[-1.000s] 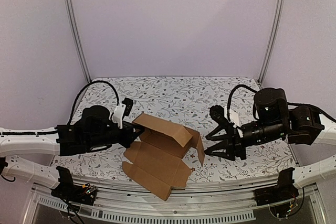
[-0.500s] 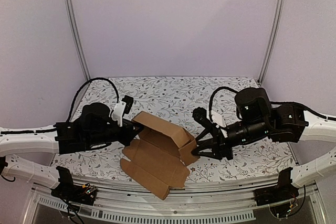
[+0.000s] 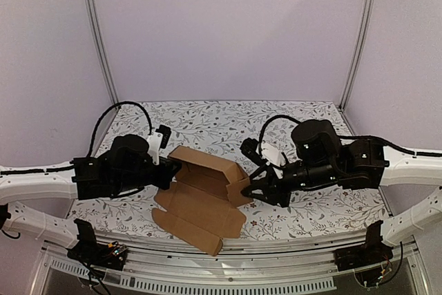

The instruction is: Fold the paper box

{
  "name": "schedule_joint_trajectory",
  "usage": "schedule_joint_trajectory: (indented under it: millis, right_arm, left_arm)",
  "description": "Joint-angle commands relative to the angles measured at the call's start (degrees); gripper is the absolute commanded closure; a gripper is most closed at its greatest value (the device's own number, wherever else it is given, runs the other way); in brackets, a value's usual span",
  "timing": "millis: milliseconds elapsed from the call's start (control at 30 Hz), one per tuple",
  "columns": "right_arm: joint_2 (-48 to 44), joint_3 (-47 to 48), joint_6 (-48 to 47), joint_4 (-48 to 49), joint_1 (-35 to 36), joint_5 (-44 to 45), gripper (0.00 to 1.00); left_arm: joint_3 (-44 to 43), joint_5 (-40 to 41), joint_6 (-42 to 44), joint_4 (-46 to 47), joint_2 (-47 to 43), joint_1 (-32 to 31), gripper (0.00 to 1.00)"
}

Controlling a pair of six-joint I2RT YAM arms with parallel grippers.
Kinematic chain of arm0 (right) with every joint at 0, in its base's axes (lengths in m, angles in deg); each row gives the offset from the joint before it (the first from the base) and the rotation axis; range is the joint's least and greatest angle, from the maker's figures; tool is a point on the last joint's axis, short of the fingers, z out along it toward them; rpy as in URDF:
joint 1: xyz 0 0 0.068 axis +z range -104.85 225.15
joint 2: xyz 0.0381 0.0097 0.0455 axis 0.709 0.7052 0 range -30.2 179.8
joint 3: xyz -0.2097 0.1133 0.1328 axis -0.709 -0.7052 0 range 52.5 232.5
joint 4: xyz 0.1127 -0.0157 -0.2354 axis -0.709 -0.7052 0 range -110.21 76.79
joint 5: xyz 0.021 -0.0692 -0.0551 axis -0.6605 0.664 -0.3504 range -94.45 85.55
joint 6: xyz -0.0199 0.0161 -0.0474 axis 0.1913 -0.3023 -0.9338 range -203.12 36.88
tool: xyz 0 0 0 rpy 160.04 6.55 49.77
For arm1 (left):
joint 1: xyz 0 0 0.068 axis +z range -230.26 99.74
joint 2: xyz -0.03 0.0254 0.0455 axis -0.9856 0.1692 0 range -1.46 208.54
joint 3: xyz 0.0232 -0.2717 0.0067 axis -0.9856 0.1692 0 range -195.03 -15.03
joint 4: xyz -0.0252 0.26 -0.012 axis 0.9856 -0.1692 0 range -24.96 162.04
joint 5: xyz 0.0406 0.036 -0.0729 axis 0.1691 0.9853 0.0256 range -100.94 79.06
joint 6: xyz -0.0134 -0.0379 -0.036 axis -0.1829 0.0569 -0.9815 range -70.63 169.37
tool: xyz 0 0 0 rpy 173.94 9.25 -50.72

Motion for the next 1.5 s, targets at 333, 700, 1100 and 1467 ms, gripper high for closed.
schedule_joint_trajectory:
  millis: [333,700,1100,1467]
  right_arm:
    - [2.63,-0.01,4.98,6.49,1.43,12.09,0.7]
    - [6.29,-0.31,9.49,11.44,1.64,13.08,0.69]
    - [10.28,-0.07,14.54,17.24,2.46,21.35,0.65]
    - [15.84,2.21,15.17,22.6,5.09,32.21,0.65]
  left_arm:
    - [-1.92,7.2,-3.15,-4.77,0.58,0.17,1.0]
    - [-2.05,8.8,-4.04,-5.89,0.54,0.18,1.0]
    - [-2.07,9.94,-6.21,-6.59,-0.45,0.2,1.0]
    - [-3.32,11.36,-10.64,-8.4,0.25,0.19,1.0]
